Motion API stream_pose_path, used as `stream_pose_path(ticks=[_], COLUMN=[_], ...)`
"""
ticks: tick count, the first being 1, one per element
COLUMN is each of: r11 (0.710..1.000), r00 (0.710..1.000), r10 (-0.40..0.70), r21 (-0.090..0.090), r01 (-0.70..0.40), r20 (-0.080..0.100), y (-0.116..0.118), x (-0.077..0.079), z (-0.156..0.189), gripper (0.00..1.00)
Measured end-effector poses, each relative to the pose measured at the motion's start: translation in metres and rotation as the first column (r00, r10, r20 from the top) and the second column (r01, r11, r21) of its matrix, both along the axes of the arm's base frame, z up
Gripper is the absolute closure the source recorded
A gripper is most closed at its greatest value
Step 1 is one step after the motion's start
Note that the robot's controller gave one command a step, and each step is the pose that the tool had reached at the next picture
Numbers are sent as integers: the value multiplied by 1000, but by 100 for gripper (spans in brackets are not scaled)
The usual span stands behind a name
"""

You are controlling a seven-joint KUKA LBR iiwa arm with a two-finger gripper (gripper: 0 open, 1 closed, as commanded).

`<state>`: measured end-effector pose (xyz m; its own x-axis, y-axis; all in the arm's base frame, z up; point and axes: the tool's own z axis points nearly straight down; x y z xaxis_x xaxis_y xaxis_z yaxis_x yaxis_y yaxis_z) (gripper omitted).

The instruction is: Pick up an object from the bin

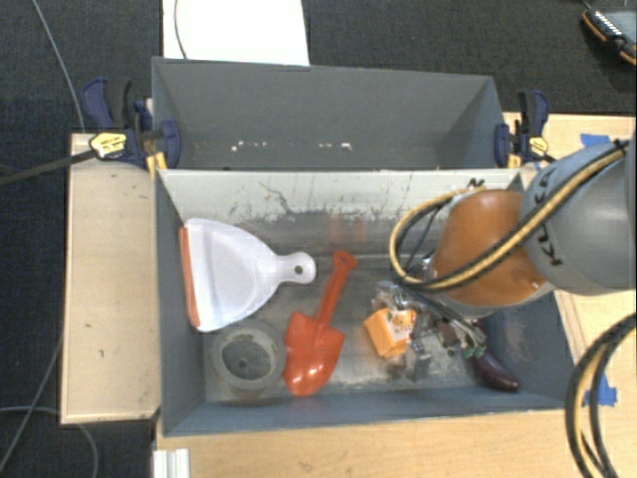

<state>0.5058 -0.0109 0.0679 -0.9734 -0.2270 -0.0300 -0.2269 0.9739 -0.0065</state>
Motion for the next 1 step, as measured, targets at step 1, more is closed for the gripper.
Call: stream_pose_path(ticks=[1], r11=[997], r00=[997], r10=[-75], r21=[3], r01=[75], r20=[10], y=[-4], x=[1], z=[8], gripper=[100])
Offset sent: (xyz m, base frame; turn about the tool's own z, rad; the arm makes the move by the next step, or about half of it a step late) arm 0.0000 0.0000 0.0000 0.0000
